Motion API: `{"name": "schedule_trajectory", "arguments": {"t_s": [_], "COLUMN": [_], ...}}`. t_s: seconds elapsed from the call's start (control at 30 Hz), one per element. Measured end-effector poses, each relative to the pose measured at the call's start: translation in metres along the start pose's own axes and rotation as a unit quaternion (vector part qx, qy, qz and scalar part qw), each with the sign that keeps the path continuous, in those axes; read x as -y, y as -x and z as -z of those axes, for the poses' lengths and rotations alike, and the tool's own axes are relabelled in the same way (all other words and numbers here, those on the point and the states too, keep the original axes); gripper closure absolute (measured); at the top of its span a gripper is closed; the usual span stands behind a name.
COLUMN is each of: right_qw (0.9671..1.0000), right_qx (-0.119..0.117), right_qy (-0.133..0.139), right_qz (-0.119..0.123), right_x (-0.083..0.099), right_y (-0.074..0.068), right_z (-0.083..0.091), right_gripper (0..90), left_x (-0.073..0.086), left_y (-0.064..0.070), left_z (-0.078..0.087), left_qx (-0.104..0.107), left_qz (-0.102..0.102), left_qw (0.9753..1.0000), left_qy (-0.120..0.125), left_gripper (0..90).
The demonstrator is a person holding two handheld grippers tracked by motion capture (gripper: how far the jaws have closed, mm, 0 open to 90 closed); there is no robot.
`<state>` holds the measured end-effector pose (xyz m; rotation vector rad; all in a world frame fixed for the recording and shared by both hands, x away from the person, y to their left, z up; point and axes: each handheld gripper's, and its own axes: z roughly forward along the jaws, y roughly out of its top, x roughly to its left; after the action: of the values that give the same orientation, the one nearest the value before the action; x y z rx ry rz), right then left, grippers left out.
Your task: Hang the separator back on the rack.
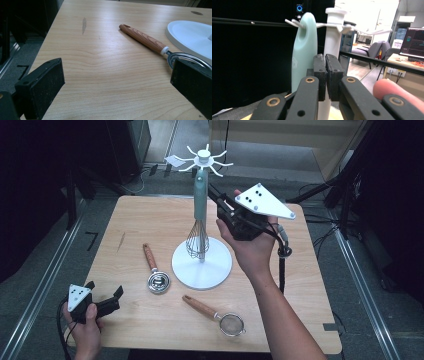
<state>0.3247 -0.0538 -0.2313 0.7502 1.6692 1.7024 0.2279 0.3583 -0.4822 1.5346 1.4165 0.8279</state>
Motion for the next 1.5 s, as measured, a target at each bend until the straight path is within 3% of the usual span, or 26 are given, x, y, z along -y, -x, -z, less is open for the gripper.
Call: {"name": "schedule_trajectory", "arguments": {"t_s": [0.37,0.63,0.9,1.03,1.27,1.37,1.5], "right_qw": [0.9992,0.997,0.9936,0.9907,0.9871,0.9865,0.9855], "right_qx": [0.026,0.051,0.077,0.093,0.104,0.095,0.086], "right_qy": [-0.027,-0.05,-0.07,-0.086,-0.106,-0.113,-0.133], "right_qz": [-0.015,-0.03,-0.044,-0.049,-0.06,-0.071,-0.062], "right_x": [0.02,0.044,0.078,0.104,0.133,0.145,0.158], "right_y": [0.015,0.033,0.051,0.061,0.07,0.073,0.071], "right_z": [0.016,0.033,0.053,0.065,0.079,0.085,0.088], "right_gripper": [79.1,72.8,68.1,66.2,64.2,62.9,61.5], "left_x": [0.0,0.0,0.0,0.0,0.0,0.0,0.0], "left_y": [0.0,0.0,0.001,0.001,0.001,0.001,0.002], "left_z": [0.0,0.0,0.0,0.0,0.0,0.0,0.0], "left_qx": [0.0,-0.002,-0.004,-0.004,-0.004,-0.004,-0.005], "left_qz": [0.0,0.001,-0.001,-0.002,-0.002,-0.004,-0.006], "left_qw": [1.0,1.0,1.0,1.0,1.0,1.0,1.0], "left_qy": [0.0,0.002,0.003,0.004,0.004,0.003,0.002], "left_gripper": [0.0,0.0,0.0,0.0,0.0,0.0,0.0]}}
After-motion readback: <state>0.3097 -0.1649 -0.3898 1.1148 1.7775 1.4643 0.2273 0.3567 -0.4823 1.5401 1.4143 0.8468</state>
